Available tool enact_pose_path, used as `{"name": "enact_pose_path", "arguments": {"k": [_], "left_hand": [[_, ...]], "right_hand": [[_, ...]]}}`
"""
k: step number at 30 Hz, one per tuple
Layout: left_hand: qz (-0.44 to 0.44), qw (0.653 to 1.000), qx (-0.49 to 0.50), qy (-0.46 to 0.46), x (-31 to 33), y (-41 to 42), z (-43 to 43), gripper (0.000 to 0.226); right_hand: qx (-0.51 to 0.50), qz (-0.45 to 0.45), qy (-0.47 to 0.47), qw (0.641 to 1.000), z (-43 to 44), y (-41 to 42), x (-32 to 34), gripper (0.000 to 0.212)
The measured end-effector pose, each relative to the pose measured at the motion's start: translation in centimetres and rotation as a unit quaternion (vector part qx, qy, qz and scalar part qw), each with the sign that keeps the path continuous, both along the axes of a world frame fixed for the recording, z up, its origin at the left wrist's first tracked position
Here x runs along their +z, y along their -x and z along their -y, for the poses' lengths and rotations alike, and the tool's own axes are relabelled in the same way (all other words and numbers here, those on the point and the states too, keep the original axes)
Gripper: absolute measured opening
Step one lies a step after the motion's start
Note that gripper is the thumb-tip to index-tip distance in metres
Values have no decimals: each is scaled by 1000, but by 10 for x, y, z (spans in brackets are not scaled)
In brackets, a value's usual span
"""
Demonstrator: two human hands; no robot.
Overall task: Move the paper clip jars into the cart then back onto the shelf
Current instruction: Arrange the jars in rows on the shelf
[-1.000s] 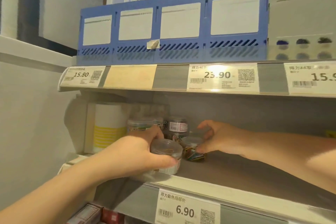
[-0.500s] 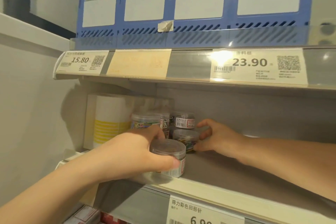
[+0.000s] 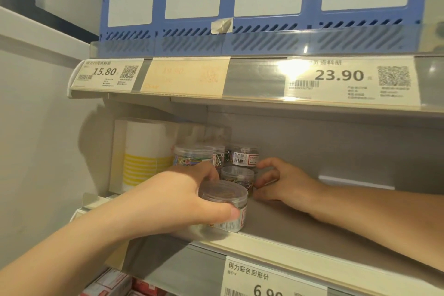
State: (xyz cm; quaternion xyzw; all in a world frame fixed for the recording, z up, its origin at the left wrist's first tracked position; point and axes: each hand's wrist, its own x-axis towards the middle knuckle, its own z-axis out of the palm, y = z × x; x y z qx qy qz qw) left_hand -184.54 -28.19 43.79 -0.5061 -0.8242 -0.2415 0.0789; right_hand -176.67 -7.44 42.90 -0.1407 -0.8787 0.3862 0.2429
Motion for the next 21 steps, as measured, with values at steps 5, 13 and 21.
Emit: {"name": "enact_pose_path", "arguments": {"k": [5,13,21], "left_hand": [[4,1000,1,-3,1,-1,0,57],[11,1000,8,-1,2,-2,-1,49],[37,999,-17,-3,1,-1,1,57]], "right_hand": [[16,-4,19,1000,-1,-2,-3,46],[31,-30,1,999,0,-11,0,33],[190,17,49,980,16,-27,22,42]]}}
